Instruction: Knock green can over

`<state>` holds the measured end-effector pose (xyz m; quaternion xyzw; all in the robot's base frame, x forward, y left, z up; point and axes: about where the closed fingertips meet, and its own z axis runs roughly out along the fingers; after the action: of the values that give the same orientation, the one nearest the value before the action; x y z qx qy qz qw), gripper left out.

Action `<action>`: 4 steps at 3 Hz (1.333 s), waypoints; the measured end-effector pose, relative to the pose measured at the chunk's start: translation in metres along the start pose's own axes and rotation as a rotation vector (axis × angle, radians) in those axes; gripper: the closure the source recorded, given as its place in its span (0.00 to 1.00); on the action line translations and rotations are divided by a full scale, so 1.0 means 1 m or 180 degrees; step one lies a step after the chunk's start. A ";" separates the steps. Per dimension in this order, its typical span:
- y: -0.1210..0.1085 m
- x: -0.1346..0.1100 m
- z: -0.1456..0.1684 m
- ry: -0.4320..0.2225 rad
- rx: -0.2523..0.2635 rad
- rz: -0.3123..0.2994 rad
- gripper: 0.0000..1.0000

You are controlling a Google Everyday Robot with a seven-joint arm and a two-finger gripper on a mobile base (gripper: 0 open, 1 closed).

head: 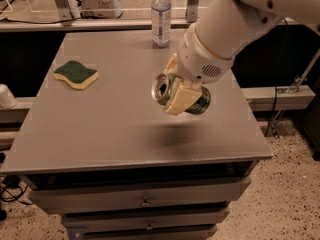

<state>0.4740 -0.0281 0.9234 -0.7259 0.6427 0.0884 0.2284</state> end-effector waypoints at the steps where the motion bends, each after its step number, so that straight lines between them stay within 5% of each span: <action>1: 0.004 0.009 0.018 0.0580 -0.0054 -0.0177 1.00; 2: 0.009 0.027 0.033 0.0970 -0.0142 -0.0262 1.00; 4: 0.016 0.056 0.051 0.1063 -0.0408 -0.0018 0.58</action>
Offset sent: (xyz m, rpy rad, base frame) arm 0.0027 -0.0227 -0.0704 -0.4801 -0.0024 0.0354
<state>0.4758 -0.0563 0.8519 -0.7454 0.6627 0.0066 0.0720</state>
